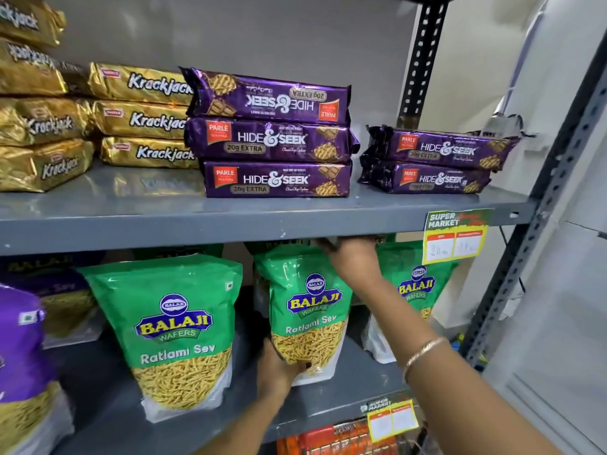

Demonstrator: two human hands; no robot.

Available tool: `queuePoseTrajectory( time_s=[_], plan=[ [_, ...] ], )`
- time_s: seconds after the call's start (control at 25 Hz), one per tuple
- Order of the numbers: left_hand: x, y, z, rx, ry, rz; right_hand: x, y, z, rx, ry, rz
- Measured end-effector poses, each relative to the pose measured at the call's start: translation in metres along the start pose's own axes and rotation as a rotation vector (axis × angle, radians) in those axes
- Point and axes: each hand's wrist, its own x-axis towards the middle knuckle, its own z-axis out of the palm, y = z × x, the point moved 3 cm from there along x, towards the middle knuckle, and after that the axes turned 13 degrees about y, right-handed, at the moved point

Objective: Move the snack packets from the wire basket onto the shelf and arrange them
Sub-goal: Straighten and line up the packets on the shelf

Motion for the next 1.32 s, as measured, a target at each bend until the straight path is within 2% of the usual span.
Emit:
queuePoseTrajectory(
  time_s=[0.08, 0.12, 0.24, 0.36, 0.48, 0.56, 0.64, 0.68, 0.76, 0.84, 1.0, 1.12, 1.24, 1.32],
  plan=[
    [0.000, -0.004, 0.000, -0.003, -0.012, -0.006, 0.012, -0.011, 0.016, -0.103, -0.213, -0.037],
    [-0.001, -0.005, 0.000, -0.002, -0.019, -0.010, 0.016, -0.013, 0.022, -0.152, -0.253, -0.042],
    [0.000, -0.008, 0.000, -0.006, -0.029, 0.002, 0.019, -0.011, 0.027, -0.171, -0.154, -0.016],
    [-0.002, -0.008, 0.000, -0.014, -0.048, -0.007, 0.008, -0.017, 0.016, -0.065, -0.015, 0.045],
    [-0.016, -0.008, -0.020, 0.027, -0.019, 0.090, -0.010, -0.046, 0.015, -0.159, -0.094, -0.049],
    [-0.034, -0.014, -0.049, 0.130, 0.104, 0.269, -0.019, -0.076, 0.022, -0.152, -0.202, -0.100],
    [-0.044, -0.030, -0.087, 0.181, 0.345, 0.410, -0.026, -0.111, 0.034, -0.077, -0.354, -0.145],
    [-0.043, -0.040, -0.107, 0.181, 0.465, 0.397, -0.030, -0.127, 0.042, -0.035, -0.420, -0.170],
    [-0.025, -0.054, -0.145, 0.173, 0.630, 0.243, -0.033, -0.152, 0.056, -0.002, -0.464, -0.205],
    [-0.001, -0.059, -0.173, 0.126, 0.602, 0.107, -0.030, -0.164, 0.066, -0.020, -0.411, -0.232],
    [0.020, -0.067, -0.188, 0.111, 0.300, -0.011, -0.026, -0.167, 0.072, 0.027, -0.327, -0.206],
    [0.017, -0.070, -0.186, 0.106, 0.260, 0.011, -0.026, -0.167, 0.070, 0.059, -0.331, -0.122],
    [0.014, -0.067, -0.199, 0.120, 0.263, 0.052, -0.031, -0.184, 0.066, -0.016, -0.419, -0.136],
    [0.006, -0.065, -0.224, 0.227, 0.363, 0.252, -0.039, -0.210, 0.067, -0.024, -0.438, -0.177]
  ],
)
